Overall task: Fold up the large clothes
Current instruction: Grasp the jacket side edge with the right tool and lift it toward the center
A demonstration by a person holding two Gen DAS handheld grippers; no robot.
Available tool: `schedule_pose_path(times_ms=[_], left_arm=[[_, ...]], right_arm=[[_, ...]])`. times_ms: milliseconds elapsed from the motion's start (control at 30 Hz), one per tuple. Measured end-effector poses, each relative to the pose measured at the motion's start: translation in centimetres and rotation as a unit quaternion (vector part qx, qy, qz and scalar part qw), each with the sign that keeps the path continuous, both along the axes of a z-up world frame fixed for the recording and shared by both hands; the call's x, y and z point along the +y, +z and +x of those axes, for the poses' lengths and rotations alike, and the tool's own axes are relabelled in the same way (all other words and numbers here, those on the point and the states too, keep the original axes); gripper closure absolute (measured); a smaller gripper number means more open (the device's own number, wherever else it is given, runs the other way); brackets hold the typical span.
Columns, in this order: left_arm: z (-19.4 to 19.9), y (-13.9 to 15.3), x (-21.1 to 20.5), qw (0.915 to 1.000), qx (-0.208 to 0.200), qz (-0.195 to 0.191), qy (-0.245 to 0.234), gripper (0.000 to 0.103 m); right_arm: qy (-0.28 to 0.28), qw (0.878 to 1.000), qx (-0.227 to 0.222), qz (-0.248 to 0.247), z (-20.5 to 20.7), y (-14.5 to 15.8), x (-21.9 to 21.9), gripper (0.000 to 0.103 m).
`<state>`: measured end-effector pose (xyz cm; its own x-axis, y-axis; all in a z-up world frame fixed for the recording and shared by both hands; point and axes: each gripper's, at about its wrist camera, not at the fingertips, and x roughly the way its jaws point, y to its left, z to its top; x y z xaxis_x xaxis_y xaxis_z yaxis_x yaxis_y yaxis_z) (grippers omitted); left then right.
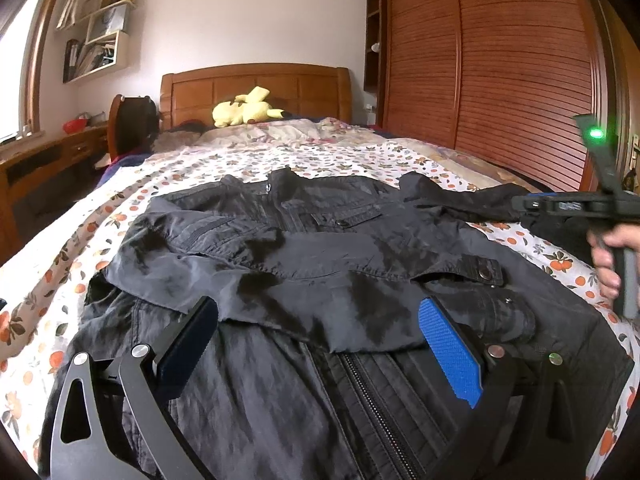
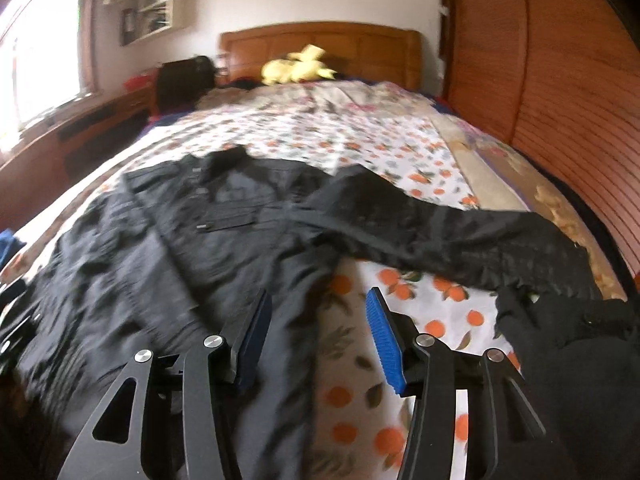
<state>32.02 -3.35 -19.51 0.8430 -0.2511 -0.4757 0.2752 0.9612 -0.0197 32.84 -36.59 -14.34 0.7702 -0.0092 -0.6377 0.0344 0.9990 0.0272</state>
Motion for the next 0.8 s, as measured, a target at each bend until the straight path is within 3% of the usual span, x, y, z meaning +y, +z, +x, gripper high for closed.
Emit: schedule_pose_path(times_ms=[100, 233, 533, 800], left_arm=[[-0.1, 0.0, -0.1, 1.0000, -0.001, 0.000, 0.000, 0.002], [-0.2, 0.1, -0.1, 1.0000, -0.008, -0.001, -0.003, 0.002], [-0.2, 0.0, -0.3, 0.9999, -0.003, -0.002, -0.011, 0.002], [-0.3, -0.1, -0.2, 0.9998, -0.001, -0.009, -0.015, 0.002]], right_arm=[[-0.030, 0.999, 0.023, 0.009, 2.5, -1.5, -1.9, 0.052], [-0.068, 0.996, 0.047, 0.024, 5.4, -3.6, -4.5, 0.042], [-0.134, 0.980, 0.080, 0.124, 9.4, -6.5, -9.6, 0.041], [-0.178, 0.965, 0.077, 0.176, 10.9, -6.9, -11.9, 0.041]])
